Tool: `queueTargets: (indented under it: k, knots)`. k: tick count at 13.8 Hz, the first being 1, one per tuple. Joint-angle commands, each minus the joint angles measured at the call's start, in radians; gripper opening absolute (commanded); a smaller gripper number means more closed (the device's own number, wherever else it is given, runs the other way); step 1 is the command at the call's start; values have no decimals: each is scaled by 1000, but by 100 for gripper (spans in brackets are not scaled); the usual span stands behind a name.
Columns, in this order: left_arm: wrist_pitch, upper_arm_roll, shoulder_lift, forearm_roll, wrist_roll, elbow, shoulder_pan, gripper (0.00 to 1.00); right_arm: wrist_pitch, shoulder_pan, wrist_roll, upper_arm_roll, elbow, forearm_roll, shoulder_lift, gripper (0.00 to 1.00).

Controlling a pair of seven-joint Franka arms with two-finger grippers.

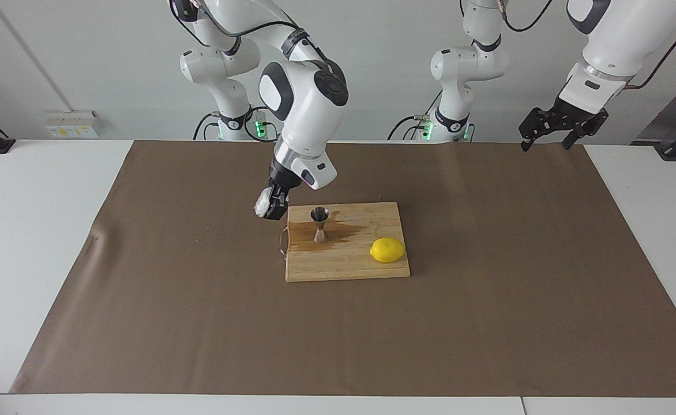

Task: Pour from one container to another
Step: 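Tilt the clear glass with the right gripper to pour into the cup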

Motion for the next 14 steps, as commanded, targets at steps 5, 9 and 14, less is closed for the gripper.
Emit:
queueTargets:
  k: [5,9,14]
  knots:
    - [-15,-1,-5,-11,9,-3,8,100,-135,97,109,2,65,-127,88,0]
    - [-15,-1,-5,-11,9,-3,8,100,-139,123,115,2,73,-161,131,0]
    - [-13,-1,-5,-11,9,-3,8,100,-126,158,150,2,84,-202,174,0]
